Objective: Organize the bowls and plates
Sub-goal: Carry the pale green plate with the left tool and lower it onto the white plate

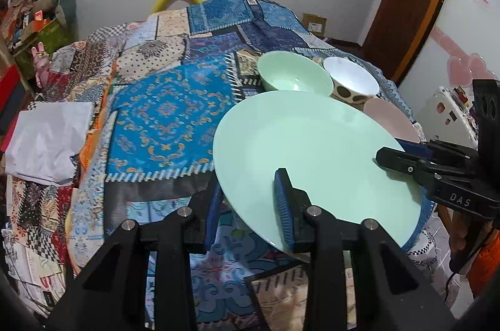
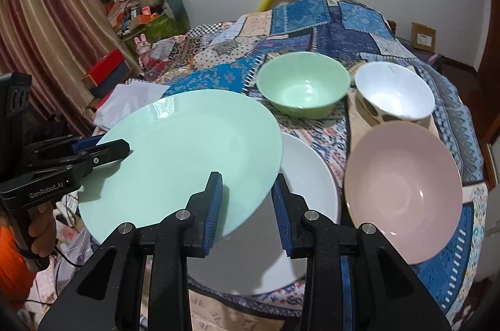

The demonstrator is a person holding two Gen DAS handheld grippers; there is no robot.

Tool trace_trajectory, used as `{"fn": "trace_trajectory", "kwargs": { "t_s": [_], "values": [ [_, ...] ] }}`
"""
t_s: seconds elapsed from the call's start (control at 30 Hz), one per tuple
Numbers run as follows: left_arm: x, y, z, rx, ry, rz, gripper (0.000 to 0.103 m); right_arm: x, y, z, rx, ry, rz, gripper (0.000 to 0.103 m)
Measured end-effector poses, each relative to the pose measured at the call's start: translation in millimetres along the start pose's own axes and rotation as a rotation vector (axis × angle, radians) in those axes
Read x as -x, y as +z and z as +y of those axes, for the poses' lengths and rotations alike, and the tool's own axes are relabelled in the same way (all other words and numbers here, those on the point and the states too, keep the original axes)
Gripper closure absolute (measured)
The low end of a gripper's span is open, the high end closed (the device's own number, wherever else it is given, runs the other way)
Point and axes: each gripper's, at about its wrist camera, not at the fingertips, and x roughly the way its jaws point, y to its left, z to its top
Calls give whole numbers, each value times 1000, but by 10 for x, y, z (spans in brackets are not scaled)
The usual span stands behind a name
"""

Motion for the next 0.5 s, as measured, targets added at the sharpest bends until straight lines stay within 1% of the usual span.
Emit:
{"fn": "trace_trajectory", "kwargs": {
  "t_s": [0.23, 0.5],
  "values": [
    [-186, -40, -165, -18, -14, 27, 70, -1, -133, -159, -24, -22, 17, 73],
    [-414, -93, -233, -20, -29, 73, 70, -68, -245, -290, -62, -27, 47, 73]
  ]
}}
